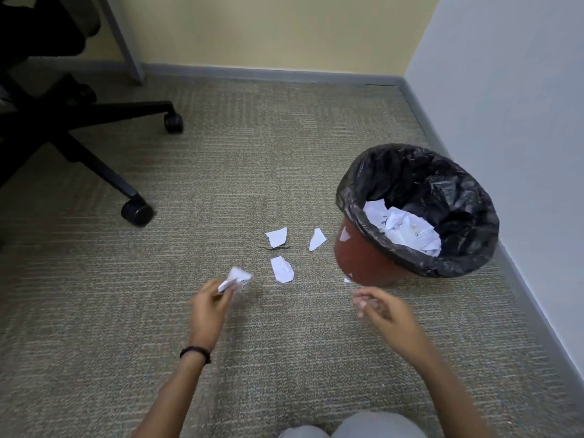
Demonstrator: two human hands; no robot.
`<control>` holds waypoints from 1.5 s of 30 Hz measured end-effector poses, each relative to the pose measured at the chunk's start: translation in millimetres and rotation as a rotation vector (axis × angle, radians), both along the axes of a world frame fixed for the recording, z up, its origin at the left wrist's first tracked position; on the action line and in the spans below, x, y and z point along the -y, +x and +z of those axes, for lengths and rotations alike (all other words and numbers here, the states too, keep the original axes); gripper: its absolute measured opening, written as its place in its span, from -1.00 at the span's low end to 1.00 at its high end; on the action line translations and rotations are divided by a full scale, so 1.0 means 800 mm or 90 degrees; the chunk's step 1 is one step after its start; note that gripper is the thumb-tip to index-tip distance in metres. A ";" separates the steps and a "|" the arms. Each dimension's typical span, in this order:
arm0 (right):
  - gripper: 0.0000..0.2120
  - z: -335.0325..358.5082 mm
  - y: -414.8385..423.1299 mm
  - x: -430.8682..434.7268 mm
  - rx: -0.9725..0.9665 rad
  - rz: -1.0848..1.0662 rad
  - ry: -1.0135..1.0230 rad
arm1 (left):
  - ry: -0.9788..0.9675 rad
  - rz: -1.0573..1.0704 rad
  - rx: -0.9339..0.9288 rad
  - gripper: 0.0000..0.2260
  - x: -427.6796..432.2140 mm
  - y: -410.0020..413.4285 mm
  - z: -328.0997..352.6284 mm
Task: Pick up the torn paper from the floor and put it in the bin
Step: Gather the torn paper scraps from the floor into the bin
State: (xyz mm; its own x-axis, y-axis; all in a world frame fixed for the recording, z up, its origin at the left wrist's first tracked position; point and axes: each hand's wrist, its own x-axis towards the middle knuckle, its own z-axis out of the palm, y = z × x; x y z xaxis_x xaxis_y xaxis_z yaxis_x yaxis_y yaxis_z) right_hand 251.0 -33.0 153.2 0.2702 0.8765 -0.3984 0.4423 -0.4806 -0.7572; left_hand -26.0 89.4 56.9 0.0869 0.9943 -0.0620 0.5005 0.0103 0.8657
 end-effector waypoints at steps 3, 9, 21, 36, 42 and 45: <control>-0.71 0.038 -0.003 -0.016 -0.084 -0.055 0.172 | 0.118 -0.116 0.107 -0.88 -0.013 0.092 0.089; -0.49 0.085 0.008 -0.068 -0.189 -0.189 0.341 | 0.247 -0.389 0.116 -0.87 -0.044 0.251 0.205; -0.53 0.068 0.084 -0.105 -0.030 -0.440 0.253 | 0.041 -0.267 0.071 -0.58 -0.087 0.179 0.068; -0.71 -0.106 -0.030 -0.193 0.106 0.133 0.345 | -0.368 -0.239 -0.612 -0.11 -0.073 -0.016 -0.144; -0.64 -0.202 -0.045 -0.261 0.202 0.250 0.138 | -0.381 -0.247 -0.628 -0.10 -0.078 -0.011 -0.146; -0.54 -0.227 -0.053 -0.288 0.277 0.297 0.046 | -0.385 -0.250 -0.626 -0.10 -0.078 -0.014 -0.153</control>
State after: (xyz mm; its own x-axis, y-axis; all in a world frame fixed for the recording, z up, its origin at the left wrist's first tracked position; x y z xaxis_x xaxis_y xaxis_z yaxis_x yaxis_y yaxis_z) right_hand 208.6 197.0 -28.4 -0.0227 0.9616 -0.2734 0.8671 -0.1171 -0.4841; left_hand -37.2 151.5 -65.7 0.0303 0.6991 -0.7144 0.9995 -0.0183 0.0244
